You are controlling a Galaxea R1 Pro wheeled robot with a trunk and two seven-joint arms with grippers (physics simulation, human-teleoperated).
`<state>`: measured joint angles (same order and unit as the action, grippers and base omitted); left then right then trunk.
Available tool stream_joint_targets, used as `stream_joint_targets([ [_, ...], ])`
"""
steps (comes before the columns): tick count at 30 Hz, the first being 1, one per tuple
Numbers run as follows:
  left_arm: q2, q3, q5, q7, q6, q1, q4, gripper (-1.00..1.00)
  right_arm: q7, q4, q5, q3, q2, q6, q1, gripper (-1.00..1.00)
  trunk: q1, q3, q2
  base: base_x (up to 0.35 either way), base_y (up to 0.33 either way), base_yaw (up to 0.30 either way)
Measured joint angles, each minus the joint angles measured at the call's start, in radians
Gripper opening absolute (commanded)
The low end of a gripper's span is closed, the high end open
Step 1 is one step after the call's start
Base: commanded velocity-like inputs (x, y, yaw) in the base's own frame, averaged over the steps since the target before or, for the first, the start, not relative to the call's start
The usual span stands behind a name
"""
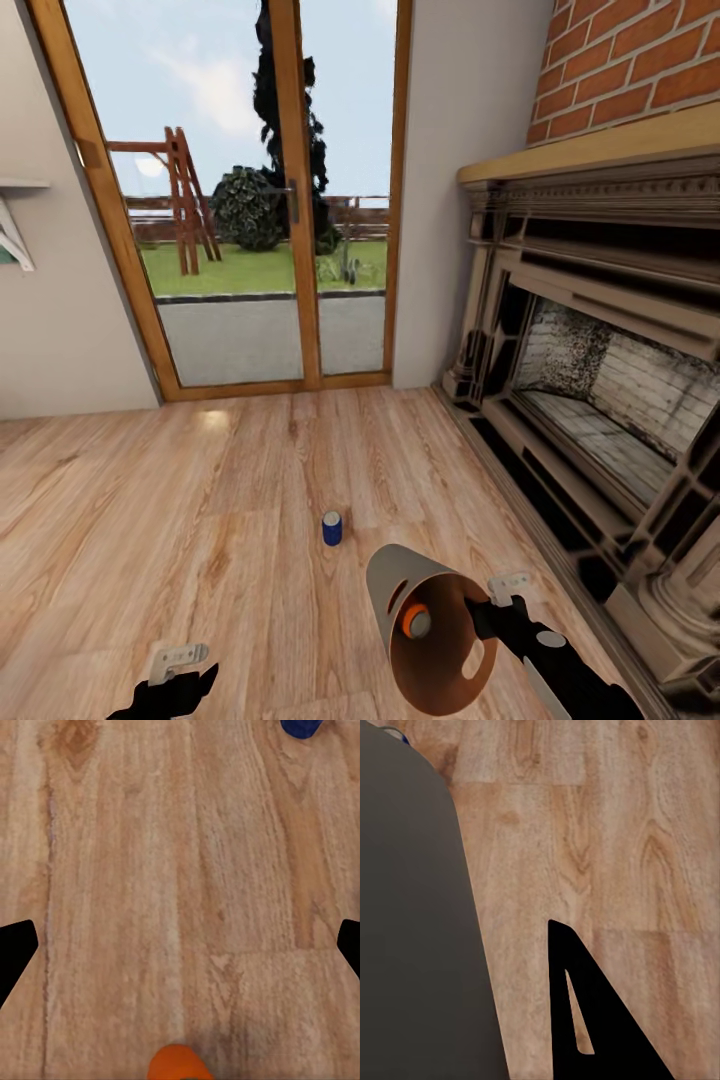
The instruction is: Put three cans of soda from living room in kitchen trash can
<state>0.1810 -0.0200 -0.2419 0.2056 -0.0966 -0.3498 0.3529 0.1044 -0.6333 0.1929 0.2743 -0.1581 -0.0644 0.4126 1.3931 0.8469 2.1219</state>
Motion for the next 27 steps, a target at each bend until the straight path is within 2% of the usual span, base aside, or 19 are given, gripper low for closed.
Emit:
stream_joint_targets([
  [9,0.000,0.000,0.000,0.000,0.001,0.000,-0.001,1.00,0.000,0.000,0.000,0.000,0.000,0.000,0.000,-1.00,0.000,0.000,0.000,-0.001,0.001,0.000],
  [13,0.007,0.002,-0.003,0.000,0.027,-0.003,0.001,1.00,0.000,0.000,0.000,-0.001,0.000,0.000,0.000,-1.00,0.000,0.000,0.000,0.000,0.000,0.000],
  [15,0.018,0.005,-0.006,-0.001,0.105,-0.031,0.012,1.00,0.000,0.000,0.000,-0.001,0.000,0.000,0.000,-1.00,0.000,0.000,0.000,0.000,0.000,0.000],
  [17,0.035,0.007,-0.006,-0.013,0.218,-0.080,0.028,1.00,0.000,0.000,0.001,-0.001,0.000,0.000,0.000,-1.00,0.000,0.000,0.000,0.000,0.000,0.000],
  [19,0.073,0.014,-0.006,-0.076,0.410,-0.179,0.043,1.00,0.000,0.000,0.001,0.000,0.000,0.000,0.000,-1.00,0.000,0.000,0.000,0.000,0.000,0.000],
  [21,0.096,0.036,-0.013,-0.132,0.502,-0.232,0.048,1.00,0.000,0.001,0.000,0.000,0.000,0.000,0.000,-1.00,0.000,0.000,0.000,0.000,0.000,0.000],
  [23,0.105,0.057,-0.018,-0.159,0.559,-0.260,0.049,1.00,0.000,0.001,0.000,0.000,0.000,0.000,0.000,-1.00,0.000,0.000,0.000,0.000,0.000,0.000],
  [24,0.109,0.078,-0.022,-0.186,0.629,-0.282,0.051,1.00,0.000,0.001,0.000,0.000,0.000,0.000,0.000,-1.00,0.000,0.000,0.000,0.000,0.000,0.000],
  [27,0.109,0.089,-0.024,-0.203,0.669,-0.296,0.053,1.00,0.000,0.001,0.000,0.000,0.000,0.000,0.000,-1.00,0.000,0.000,0.000,0.000,0.000,0.000],
])
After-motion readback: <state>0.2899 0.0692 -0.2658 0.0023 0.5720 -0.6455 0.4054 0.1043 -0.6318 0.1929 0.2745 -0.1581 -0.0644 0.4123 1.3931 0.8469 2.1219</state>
